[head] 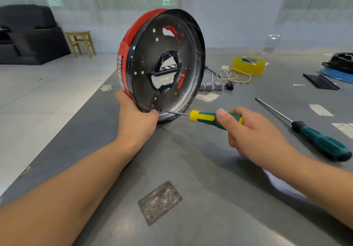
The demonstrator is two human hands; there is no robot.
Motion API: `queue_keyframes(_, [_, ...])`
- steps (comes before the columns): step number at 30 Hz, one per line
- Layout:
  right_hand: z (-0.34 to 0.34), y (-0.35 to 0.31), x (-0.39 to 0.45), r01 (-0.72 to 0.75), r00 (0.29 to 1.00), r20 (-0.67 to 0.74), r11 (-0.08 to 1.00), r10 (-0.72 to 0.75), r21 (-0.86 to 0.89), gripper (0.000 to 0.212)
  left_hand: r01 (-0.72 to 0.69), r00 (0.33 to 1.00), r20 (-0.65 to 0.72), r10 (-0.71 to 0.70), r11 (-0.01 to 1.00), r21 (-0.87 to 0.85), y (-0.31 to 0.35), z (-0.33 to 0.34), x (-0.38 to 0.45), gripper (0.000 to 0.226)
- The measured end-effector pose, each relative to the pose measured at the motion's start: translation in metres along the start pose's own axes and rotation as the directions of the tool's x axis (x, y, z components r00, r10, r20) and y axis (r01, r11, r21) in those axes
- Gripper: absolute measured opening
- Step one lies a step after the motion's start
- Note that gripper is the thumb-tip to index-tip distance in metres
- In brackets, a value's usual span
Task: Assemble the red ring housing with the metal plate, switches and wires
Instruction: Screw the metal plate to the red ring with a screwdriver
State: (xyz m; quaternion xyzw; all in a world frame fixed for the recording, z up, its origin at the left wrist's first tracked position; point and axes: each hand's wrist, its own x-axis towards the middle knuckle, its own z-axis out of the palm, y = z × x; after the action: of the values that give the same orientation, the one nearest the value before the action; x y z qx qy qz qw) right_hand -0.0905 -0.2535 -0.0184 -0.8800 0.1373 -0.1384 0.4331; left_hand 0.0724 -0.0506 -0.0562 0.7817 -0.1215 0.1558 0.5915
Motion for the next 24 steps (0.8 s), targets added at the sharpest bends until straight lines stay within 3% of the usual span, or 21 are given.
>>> queue_keyframes(2, [-0.002, -0.006, 0.0, -0.264, 0.962, 0.161, 0.906, 0.221, 0.332, 0.058, -0.01, 1.0, 0.003, 0.01, 1.0, 0.007, 0.001, 0.001, -0.001, 0.054])
queue_keyframes(3, [-0.003, -0.01, -0.001, -0.289, 0.953, 0.195, 0.894, 0.233, 0.344, 0.061, -0.017, 1.0, 0.003, 0.017, 1.0, 0.007, 0.001, 0.001, -0.001, 0.054])
queue_keyframes(4, [-0.004, -0.011, -0.002, -0.23, 0.966, 0.17, 0.942, 0.193, 0.242, 0.066, -0.021, 1.0, 0.003, 0.021, 1.0, 0.007, 0.002, 0.001, -0.001, 0.054])
queue_keyframes(6, [-0.003, -0.01, -0.005, 0.062, 0.998, 0.027, 0.985, -0.058, -0.163, 0.067, -0.017, 1.0, 0.003, 0.017, 1.0, 0.006, 0.002, 0.001, -0.001, 0.055])
queue_keyframes(7, [-0.004, -0.007, -0.005, 0.215, 0.973, -0.004, 0.905, -0.233, -0.368, 0.063, -0.01, 1.0, 0.002, 0.01, 1.0, 0.003, 0.002, 0.001, -0.001, 0.056])
queue_keyframes(9, [-0.009, -0.002, 0.0, 0.38, 0.88, 0.066, 0.612, -0.471, -0.694, 0.057, 0.006, 1.0, -0.002, -0.006, 1.0, -0.011, 0.002, 0.001, -0.001, 0.056])
queue_keyframes(11, [-0.015, -0.002, 0.008, 0.393, 0.838, 0.16, 0.373, -0.521, -0.841, 0.064, 0.018, 1.0, -0.011, -0.018, 1.0, -0.025, 0.002, 0.001, -0.001, 0.055])
queue_keyframes(13, [-0.017, -0.001, 0.013, 0.395, 0.841, 0.238, 0.251, -0.486, -0.884, 0.072, 0.022, 1.0, -0.014, -0.023, 0.999, -0.034, 0.003, 0.001, -0.002, 0.054])
queue_keyframes(15, [-0.012, 0.001, 0.012, 0.388, 0.842, 0.236, 0.24, -0.485, -0.89, 0.076, 0.011, 1.0, -0.004, -0.011, 1.0, -0.03, 0.004, 0.001, -0.003, 0.053])
queue_keyframes(16, [-0.007, 0.001, 0.009, 0.363, 0.86, 0.185, 0.317, -0.475, -0.876, 0.077, 0.004, 1.0, 0.001, -0.004, 1.0, -0.025, 0.004, 0.001, -0.004, 0.053])
queue_keyframes(18, [0.003, 0.001, 0.006, 0.283, 0.933, 0.044, 0.651, -0.357, -0.704, 0.076, -0.005, 1.0, 0.005, 0.005, 1.0, -0.017, 0.005, 0.0, -0.005, 0.051])
queue_keyframes(19, [0.004, 0.0, 0.005, 0.174, 0.982, 0.02, 0.86, -0.188, -0.48, 0.075, -0.011, 1.0, 0.004, 0.011, 1.0, -0.012, 0.006, 0.0, -0.005, 0.05])
queue_keyframes(20, [0.003, 0.0, 0.006, -0.027, 0.997, 0.069, 0.989, 0.038, -0.143, 0.071, -0.018, 1.0, 0.004, 0.018, 1.0, -0.002, 0.007, 0.001, -0.005, 0.049])
queue_keyframes(21, [0.001, 0.0, 0.007, -0.256, 0.956, 0.195, 0.949, 0.219, 0.185, 0.064, -0.026, 1.0, 0.002, 0.026, 1.0, 0.009, 0.008, 0.002, -0.006, 0.048])
queue_keyframes(22, [-0.001, -0.002, 0.006, -0.411, 0.901, 0.306, 0.829, 0.307, 0.379, 0.058, -0.033, 0.999, -0.003, 0.033, 0.999, 0.015, 0.009, 0.002, -0.007, 0.047])
queue_keyframes(23, [-0.003, -0.004, 0.006, -0.457, 0.879, 0.35, 0.779, 0.324, 0.428, 0.057, -0.038, 0.999, -0.008, 0.038, 0.999, 0.016, 0.009, 0.003, -0.008, 0.047])
queue_keyframes(24, [-0.004, -0.005, 0.007, -0.409, 0.899, 0.321, 0.835, 0.298, 0.369, 0.06, -0.038, 0.999, -0.014, 0.038, 0.999, 0.015, 0.01, 0.002, -0.008, 0.047])
